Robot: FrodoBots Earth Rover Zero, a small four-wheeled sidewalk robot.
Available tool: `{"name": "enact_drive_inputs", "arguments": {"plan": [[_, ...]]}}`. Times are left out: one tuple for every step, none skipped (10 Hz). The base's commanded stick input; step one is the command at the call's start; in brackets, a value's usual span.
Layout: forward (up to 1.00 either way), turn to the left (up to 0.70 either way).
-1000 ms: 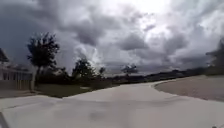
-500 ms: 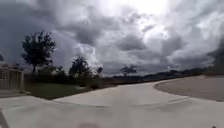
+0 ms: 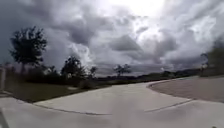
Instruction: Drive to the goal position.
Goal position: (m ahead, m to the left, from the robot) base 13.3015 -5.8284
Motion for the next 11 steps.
{"name": "enact_drive_inputs", "arguments": {"plan": [[0.85, 0.0], [0.85, 0.0], [0.85, 0.0], [0.85, 0.0], [0.85, 0.0], [0.85, 0.0], [0.85, 0.0], [0.85, 0.0], [0.85, 0.0], [0.85, 0.0], [0.85, 0.0]]}}
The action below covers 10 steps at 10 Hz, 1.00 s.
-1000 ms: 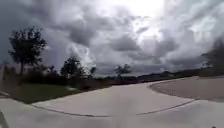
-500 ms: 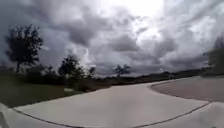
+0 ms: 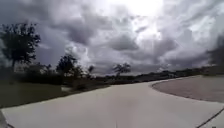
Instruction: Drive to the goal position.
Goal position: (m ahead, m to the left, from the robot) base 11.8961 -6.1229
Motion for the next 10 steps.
{"name": "enact_drive_inputs", "arguments": {"plan": [[0.85, 0.0], [0.85, 0.0], [0.85, 0.0], [0.85, 0.0], [0.85, 0.0], [0.85, 0.0], [0.85, 0.0], [0.85, 0.0], [0.85, 0.0], [0.85, 0.0]]}}
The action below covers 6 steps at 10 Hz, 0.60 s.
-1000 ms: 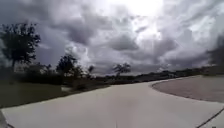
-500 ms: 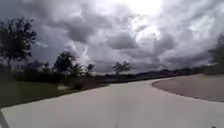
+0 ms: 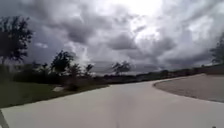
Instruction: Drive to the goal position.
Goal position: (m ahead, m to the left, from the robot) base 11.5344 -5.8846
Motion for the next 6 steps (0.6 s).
{"name": "enact_drive_inputs", "arguments": {"plan": [[0.85, 0.0], [0.85, 0.0], [0.85, 0.0], [0.85, 0.0], [0.85, 0.0], [0.85, 0.0]]}}
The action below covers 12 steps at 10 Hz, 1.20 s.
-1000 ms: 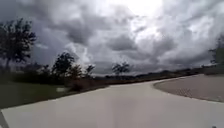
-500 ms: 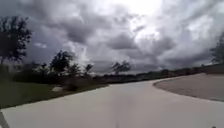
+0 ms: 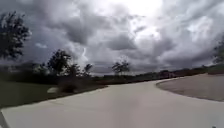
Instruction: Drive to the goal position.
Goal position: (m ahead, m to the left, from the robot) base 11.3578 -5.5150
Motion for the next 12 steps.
{"name": "enact_drive_inputs", "arguments": {"plan": [[0.85, 0.0], [0.85, 0.0], [0.85, 0.0], [0.85, 0.0], [0.85, 0.0], [0.85, 0.0], [0.85, 0.0], [0.85, 0.0], [0.85, 0.0], [0.85, 0.0], [0.85, 0.0], [0.85, 0.0]]}}
